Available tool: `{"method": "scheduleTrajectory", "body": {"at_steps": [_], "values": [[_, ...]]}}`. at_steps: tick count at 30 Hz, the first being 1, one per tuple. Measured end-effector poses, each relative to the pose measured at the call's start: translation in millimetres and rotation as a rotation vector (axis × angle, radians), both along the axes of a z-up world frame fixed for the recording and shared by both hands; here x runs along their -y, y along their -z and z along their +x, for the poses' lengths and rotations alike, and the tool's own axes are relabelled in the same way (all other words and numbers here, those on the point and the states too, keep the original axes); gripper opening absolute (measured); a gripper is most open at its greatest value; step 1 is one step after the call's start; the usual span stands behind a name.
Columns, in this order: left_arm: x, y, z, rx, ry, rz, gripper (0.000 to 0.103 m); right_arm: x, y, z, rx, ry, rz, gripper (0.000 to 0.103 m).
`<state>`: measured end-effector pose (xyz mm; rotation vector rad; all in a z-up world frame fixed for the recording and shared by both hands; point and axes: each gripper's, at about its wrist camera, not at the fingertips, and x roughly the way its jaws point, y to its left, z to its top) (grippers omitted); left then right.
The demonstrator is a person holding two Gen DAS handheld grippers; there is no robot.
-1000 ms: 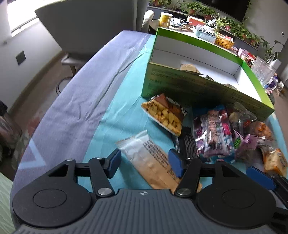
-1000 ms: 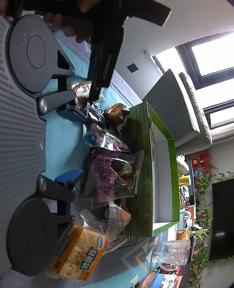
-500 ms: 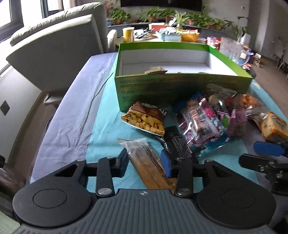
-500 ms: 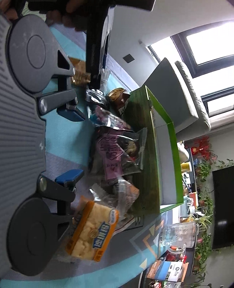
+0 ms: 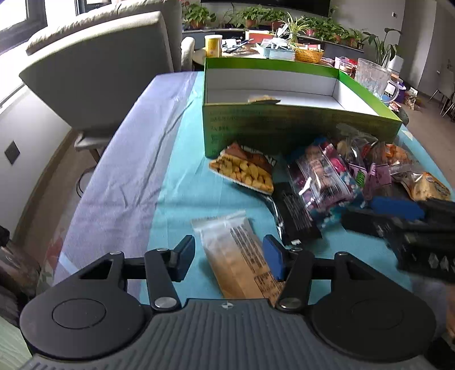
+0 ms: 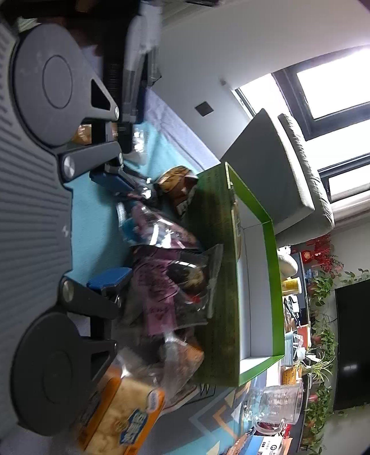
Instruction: Organize snacks
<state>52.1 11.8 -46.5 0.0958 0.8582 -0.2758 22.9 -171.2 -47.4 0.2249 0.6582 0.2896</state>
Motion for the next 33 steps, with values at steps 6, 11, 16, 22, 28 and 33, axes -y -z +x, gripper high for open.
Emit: {"method": "scheduleTrajectory", "body": {"at_steps": [6,11,16,22,28,33], "values": [[7.8,5.7,-7.0,-0.044,0.025,0.007,0.053,-2.3,0.6,18.1,-0.025,0.047,0.043,0.065],[12.8,9.3,-13.0,0.008,0.073,0.022,0.047,-6.3,-0.5,24.5,-0.038,0.039,0.04,0.026],[3.5,8.4,-13.9,0.011,0.092,-0.011,0.044,-13.4,-9.6,14.8,0.027,0.007,0.006,0.013],[-7.1,5.9,-13.2,0.024,0.075,0.001,0.043,-15.7,-11.8,11.4,0.023,-0.043,-0.004,0.018],[-16.3,1.5,-12.9,0.036,0.065,-0.007,0.043,-19.9,-6.8,29.3,-0.014,-0.035,0.027,0.025],[-21.1,1.8,-10.8,0.03,0.056,-0.025,0.044,-19.2,-7.2,47.3,-0.05,-0.02,0.083,0.054]]}}
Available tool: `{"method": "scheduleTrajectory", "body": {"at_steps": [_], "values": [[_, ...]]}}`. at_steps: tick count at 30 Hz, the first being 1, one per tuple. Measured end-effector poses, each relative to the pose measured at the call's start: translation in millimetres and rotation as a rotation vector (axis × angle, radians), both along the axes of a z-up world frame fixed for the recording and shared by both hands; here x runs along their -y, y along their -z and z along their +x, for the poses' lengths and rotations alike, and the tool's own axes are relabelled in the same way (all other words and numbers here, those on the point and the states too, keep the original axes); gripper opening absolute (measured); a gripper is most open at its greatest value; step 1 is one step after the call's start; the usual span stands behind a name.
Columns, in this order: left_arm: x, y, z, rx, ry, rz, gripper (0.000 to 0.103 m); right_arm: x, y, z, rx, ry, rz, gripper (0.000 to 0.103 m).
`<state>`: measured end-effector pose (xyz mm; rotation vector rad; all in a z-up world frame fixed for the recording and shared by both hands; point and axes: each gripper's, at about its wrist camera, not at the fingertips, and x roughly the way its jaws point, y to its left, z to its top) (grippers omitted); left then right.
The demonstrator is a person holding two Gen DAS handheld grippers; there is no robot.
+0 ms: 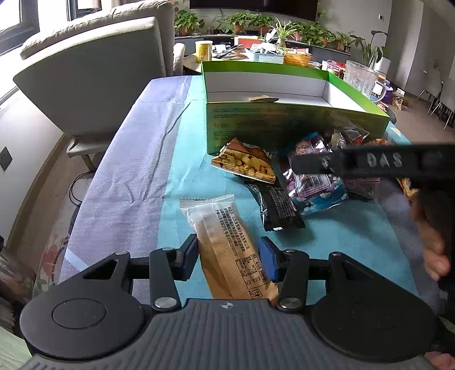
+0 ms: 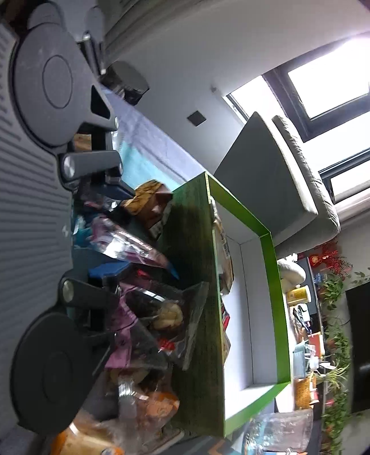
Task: Organize snacks
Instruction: 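Grasp the clear bread bag with the left tool while the right tool grasps a blue-topped lollipop, then lift both held snacks and carry them over the green box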
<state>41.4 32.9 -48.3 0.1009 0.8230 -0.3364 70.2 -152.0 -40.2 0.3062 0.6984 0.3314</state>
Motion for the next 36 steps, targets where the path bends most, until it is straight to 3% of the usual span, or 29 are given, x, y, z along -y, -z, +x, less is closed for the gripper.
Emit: {"method": "scheduleTrajectory", "body": {"at_steps": [6,9,17,28,36], "values": [[-5.1,0.7,3.7,-0.005,-0.008,-0.021,0.044,-9.8,1.0,21.6,-0.026,0.012,-0.026,0.051],[-9.6,1.2,4.9,-0.005,-0.014,-0.037,0.044,-15.9,2.7,24.3,-0.032,0.022,-0.087,0.025],[-14.0,-13.3,3.7,0.05,-0.015,-0.068,0.043,-10.5,-10.8,0.6,0.052,0.022,-0.107,0.015],[10.9,-67.2,14.1,0.224,0.058,-0.117,0.044,15.2,-61.7,-22.6,0.26,0.105,-0.091,0.015],[48.6,-104.7,50.4,0.346,0.112,-0.142,0.044,35.3,-74.3,0.5,0.309,0.184,-0.085,0.015]]}}
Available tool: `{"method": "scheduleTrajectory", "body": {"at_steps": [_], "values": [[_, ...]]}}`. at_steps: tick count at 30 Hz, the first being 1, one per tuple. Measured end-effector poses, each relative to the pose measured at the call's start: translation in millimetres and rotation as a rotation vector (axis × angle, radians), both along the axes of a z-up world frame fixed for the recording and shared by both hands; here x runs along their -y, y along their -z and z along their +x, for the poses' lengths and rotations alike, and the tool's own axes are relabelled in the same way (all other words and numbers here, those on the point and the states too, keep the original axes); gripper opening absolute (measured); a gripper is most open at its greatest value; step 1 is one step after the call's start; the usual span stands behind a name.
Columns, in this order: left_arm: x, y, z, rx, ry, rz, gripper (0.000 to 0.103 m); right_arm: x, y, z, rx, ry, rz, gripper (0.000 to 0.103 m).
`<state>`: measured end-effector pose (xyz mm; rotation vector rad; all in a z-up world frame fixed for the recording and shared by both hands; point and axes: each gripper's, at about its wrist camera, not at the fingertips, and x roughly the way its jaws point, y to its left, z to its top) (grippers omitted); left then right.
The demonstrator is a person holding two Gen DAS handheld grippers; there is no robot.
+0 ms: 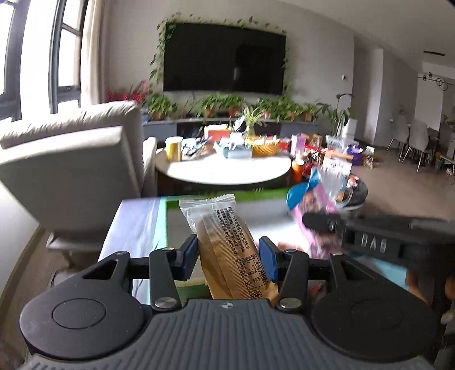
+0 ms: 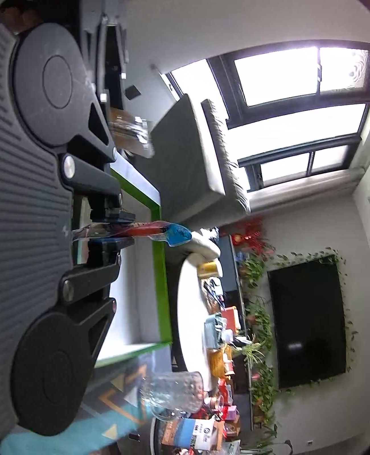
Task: Organize snacks
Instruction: 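Lift both held snacks and carry them over the green box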
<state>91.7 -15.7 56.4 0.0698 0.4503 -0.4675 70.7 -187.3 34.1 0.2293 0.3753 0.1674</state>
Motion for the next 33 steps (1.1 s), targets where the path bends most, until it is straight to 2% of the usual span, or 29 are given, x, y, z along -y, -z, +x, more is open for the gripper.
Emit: {"method": "scheduleTrajectory", "body": {"at_steps": [4,12,20,33], "values": [[12.1,-5.7,19.0,0.021,0.012,-0.002,0.044,6.2,-1.1,12.0,0.01,0.021,0.001,0.015],[27.9,-1.4,52.8,0.009,0.0,0.0,0.044,19.5,4.1,32.5,0.003,0.048,0.02,0.015],[41.6,16.7,85.3,-0.051,-0.008,0.015,0.044,29.7,17.9,55.4,-0.049,0.077,0.062,0.015],[52.1,39.7,103.4,-0.14,-0.007,0.047,0.044,32.1,39.0,66.8,-0.139,0.097,0.085,0.015]]}}
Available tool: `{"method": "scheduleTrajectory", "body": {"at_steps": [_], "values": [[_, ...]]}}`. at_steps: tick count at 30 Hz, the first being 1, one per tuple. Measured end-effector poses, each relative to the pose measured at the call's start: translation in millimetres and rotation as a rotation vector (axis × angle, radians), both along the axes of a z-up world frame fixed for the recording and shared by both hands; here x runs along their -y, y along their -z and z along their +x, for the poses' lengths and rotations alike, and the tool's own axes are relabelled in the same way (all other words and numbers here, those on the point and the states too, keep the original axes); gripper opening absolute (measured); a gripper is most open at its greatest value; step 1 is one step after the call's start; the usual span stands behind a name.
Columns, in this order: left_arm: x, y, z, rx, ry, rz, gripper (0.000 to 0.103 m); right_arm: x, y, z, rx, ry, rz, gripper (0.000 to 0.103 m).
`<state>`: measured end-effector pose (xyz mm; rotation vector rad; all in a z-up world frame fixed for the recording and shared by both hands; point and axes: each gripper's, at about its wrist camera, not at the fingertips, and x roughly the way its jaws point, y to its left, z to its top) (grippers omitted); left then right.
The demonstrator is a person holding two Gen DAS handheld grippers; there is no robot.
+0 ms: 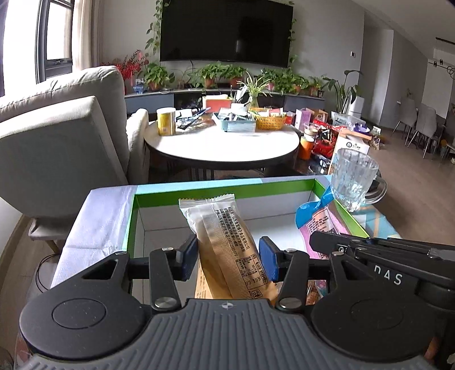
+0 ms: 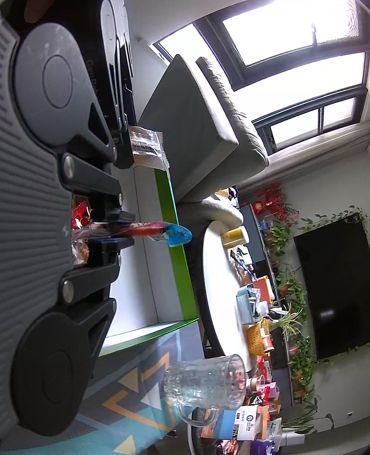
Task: Organize snacks
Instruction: 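Lift both held snacks and carry them over the green box, then lower both snacks into the green box and open both tools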
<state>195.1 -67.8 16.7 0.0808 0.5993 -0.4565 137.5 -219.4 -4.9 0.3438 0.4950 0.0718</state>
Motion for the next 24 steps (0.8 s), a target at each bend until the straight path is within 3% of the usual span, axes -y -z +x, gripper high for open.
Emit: {"method": "scheduleTrajectory", "body": {"at_steps": [4,12,14,15,24], "values": [[0.2,1.6,-1.4,-0.02,-0.006,0.009,0.045,-0.5,1.6,-1.2,-0.012,0.035,-0.015,0.021],[-6.9,-3.3,-11.7,0.006,-0.04,0.032,0.049,0.0,1.9,-7.4,-0.038,0.037,0.0,0.023],[-10.4,-5.3,-17.8,0.012,-0.046,0.032,0.049,0.5,0.3,-10.9,-0.032,0.036,0.01,0.04],[-12.7,-6.5,-21.4,0.017,-0.048,0.033,0.049,0.4,-0.8,-13.3,-0.026,0.038,0.015,0.043],[-33.2,-3.6,-59.0,0.004,-0.047,0.068,0.05,1.6,-2.5,-27.4,-0.016,0.03,0.02,0.044]]}}
